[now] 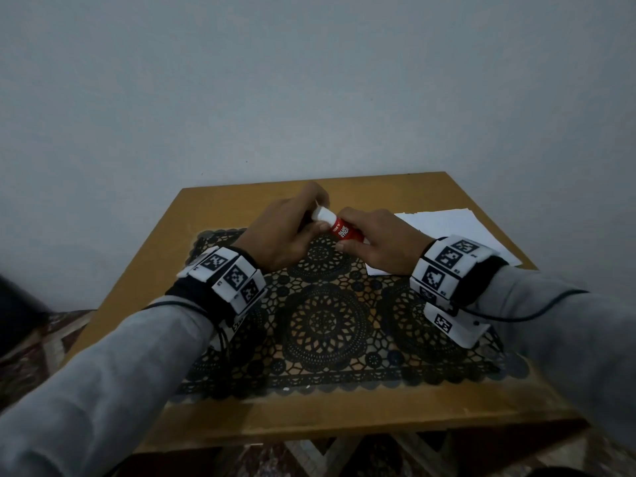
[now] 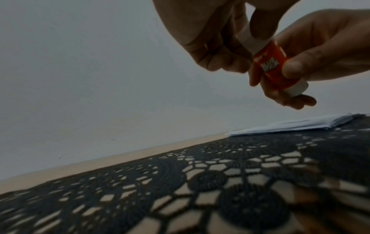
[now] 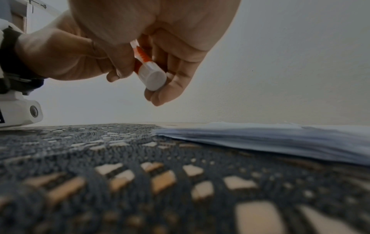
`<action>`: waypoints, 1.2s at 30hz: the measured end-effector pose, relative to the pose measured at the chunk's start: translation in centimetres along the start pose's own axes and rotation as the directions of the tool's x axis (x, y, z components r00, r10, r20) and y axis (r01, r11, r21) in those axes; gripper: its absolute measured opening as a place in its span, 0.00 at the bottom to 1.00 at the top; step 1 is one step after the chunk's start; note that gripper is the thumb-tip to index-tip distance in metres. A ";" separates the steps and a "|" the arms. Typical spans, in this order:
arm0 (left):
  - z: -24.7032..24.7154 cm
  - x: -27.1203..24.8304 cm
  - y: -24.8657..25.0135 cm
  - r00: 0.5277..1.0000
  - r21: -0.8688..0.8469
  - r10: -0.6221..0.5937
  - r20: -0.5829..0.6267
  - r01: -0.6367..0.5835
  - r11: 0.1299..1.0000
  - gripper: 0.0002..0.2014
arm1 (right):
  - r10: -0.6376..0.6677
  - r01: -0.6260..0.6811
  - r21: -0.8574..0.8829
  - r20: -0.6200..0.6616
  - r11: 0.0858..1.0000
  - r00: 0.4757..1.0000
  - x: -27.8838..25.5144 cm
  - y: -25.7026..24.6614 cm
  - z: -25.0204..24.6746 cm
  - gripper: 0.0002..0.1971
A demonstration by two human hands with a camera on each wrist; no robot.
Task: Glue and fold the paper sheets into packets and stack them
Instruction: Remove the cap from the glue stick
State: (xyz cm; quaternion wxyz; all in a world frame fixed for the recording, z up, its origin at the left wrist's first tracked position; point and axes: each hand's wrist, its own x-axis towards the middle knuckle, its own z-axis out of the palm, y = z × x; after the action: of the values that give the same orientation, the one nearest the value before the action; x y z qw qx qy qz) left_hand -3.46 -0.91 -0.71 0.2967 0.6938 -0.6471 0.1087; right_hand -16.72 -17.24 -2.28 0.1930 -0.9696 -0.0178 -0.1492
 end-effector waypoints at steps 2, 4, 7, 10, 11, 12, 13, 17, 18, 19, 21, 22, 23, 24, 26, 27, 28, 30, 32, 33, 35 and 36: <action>-0.1 -0.1 -0.2 1.000 -0.008 0.004 0.002 -0.004 1.000 0.11 | 0.024 -0.024 -0.006 -0.001 1.000 1.000 0.0 0.1 0.1 0.13; -0.1 -0.1 -0.4 1.000 -0.008 0.027 0.004 -0.027 1.000 0.12 | 0.032 -0.032 -0.004 -0.007 0.999 0.999 0.1 0.2 0.1 0.15; 0.1 0.0 -0.6 1.000 -0.014 0.003 0.021 -0.003 1.000 0.10 | 0.036 -0.036 -0.034 0.004 0.999 0.999 0.1 0.1 0.0 0.16; 0.1 0.0 -0.8 0.997 0.000 -0.067 0.030 0.067 0.998 0.09 | 0.022 -0.021 -0.047 0.016 0.999 1.000 0.1 0.2 -0.1 0.17; 0.1 0.0 -0.9 0.998 0.000 -0.064 0.028 0.064 0.998 0.09 | 0.009 -0.008 -0.052 0.015 0.999 1.000 0.1 0.2 -0.2 0.17; 0.1 -0.1 -0.8 0.998 -0.001 -0.062 0.023 0.062 0.998 0.09 | -0.008 0.008 -0.059 0.008 0.998 1.000 0.1 0.1 -0.3 0.17; 0.0 -0.1 -0.8 0.998 -0.001 -0.063 0.014 0.063 0.998 0.10 | -0.025 0.025 -0.066 -0.004 0.998 1.000 0.0 0.1 -0.4 0.17; -0.1 -0.2 -0.6 0.996 -0.019 -0.084 -0.012 0.084 0.996 0.17 | -0.069 0.065 -0.073 -0.056 0.995 0.996 -0.1 -0.2 -0.6 0.16; -0.1 -0.2 -0.5 0.996 -0.029 -0.087 -0.014 0.087 0.996 0.20 | -0.069 0.065 -0.073 -0.064 0.995 0.996 -0.1 -0.3 -0.6 0.16; -0.2 -0.2 -0.6 0.996 -0.039 -0.088 -0.013 0.087 0.995 0.21 | -0.066 0.061 -0.075 -0.070 0.995 0.995 -0.2 -0.3 -0.6 0.16; -0.1 -0.1 -0.6 0.997 -0.043 -0.074 0.003 0.074 0.996 0.18 | -0.054 0.048 -0.084 -0.076 0.995 0.996 -0.2 -0.3 -0.6 0.15; -0.1 -0.1 -0.6 0.998 -0.034 -0.058 0.013 0.059 0.998 0.16 | -0.048 0.041 -0.087 -0.075 0.995 0.996 -0.2 -0.3 -0.5 0.15; 0.0 -0.1 -0.7 0.999 -0.024 -0.041 0.021 0.041 0.999 0.14 | -0.040 0.033 -0.087 -0.072 0.996 0.997 -0.2 -0.3 -0.5 0.15; 0.1 -0.1 -0.7 0.999 -0.016 -0.030 0.030 0.030 0.999 0.12 | -0.028 0.022 -0.088 -0.066 0.996 0.997 -0.1 -0.3 -0.5 0.14; 0.3 0.0 -0.6 0.998 -0.007 -0.061 0.033 0.061 0.998 0.08 | -0.013 0.007 -0.090 -0.067 0.996 0.998 0.0 -0.4 -0.5 0.14; 0.4 0.2 -0.6 0.995 -0.001 -0.096 0.028 0.096 0.995 0.07 | -0.013 0.005 -0.094 -0.079 0.996 0.997 0.0 -0.4 -0.5 0.13; 0.6 0.3 -0.5 0.991 0.010 -0.129 0.020 0.129 0.992 0.10 | -0.015 0.005 -0.105 -0.095 0.994 0.995 0.0 -0.4 -0.5 0.13; 0.9 0.5 -0.5 0.985 0.027 -0.169 0.028 0.169 0.985 0.18 | -0.021 0.007 -0.123 -0.112 0.992 0.993 0.0 -0.4 -0.5 0.12; 1.1 0.6 -0.6 0.985 -0.001 -0.166 0.047 0.166 0.986 0.20 | 0.002 -0.013 -0.109 -0.102 0.994 0.995 -0.1 -0.5 -0.6 0.11; 1.1 0.5 -0.8 0.989 -0.017 -0.143 0.046 0.144 0.989 0.18 | 0.018 -0.027 -0.100 -0.095 0.995 0.995 -0.2 -0.5 -0.6 0.11; 1.0 0.3 -1.0 0.996 -0.025 -0.081 0.039 0.082 0.996 0.12 | 0.034 -0.040 -0.082 -0.082 0.996 0.996 -0.1 -0.5 -0.5 0.10; 0.9 0.2 -1.2 0.998 -0.017 -0.056 0.034 0.057 0.998 0.12 | 0.031 -0.036 -0.076 -0.075 0.996 0.997 -0.1 -0.5 -0.5 0.10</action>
State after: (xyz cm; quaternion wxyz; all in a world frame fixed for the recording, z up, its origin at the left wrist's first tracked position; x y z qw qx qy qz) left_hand -2.49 -1.62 -1.63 0.2951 0.7108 -0.6331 0.0830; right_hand -16.98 -16.92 -1.68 0.1585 -0.9703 0.0115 -0.1823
